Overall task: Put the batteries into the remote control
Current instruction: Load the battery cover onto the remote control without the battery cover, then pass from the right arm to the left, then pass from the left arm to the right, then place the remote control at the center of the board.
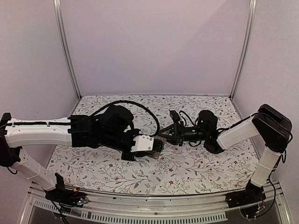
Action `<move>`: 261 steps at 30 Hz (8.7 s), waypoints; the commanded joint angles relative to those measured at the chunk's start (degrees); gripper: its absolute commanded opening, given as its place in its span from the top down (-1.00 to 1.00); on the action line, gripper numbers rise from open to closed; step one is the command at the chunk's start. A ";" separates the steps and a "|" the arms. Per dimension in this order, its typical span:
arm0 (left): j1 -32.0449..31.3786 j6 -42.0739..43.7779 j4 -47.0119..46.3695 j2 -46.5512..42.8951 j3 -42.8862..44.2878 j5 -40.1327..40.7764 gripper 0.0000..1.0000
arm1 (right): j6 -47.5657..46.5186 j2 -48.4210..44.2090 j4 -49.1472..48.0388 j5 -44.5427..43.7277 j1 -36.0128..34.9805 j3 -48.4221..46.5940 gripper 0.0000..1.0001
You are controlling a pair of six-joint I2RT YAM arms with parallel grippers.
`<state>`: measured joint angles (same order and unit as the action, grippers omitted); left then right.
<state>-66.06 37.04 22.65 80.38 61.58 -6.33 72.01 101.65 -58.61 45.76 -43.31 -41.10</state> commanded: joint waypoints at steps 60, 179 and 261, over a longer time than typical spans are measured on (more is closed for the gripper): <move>7.88 -38.90 -15.18 -7.57 -7.15 -1.28 -0.34 | -24.07 -13.89 24.93 -2.33 -1.11 -5.61 0.93; 8.30 -51.82 -37.83 1.45 -4.03 -19.35 0.38 | -47.41 -34.18 43.41 -5.87 2.86 -9.78 -0.97; 26.25 -67.84 -26.57 -15.35 -21.63 9.42 -0.99 | -76.09 36.97 130.68 -44.62 -7.40 -83.22 0.45</move>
<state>-40.80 -30.41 -1.85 66.02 41.32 3.44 -2.92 136.11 69.63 3.27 -50.59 -121.25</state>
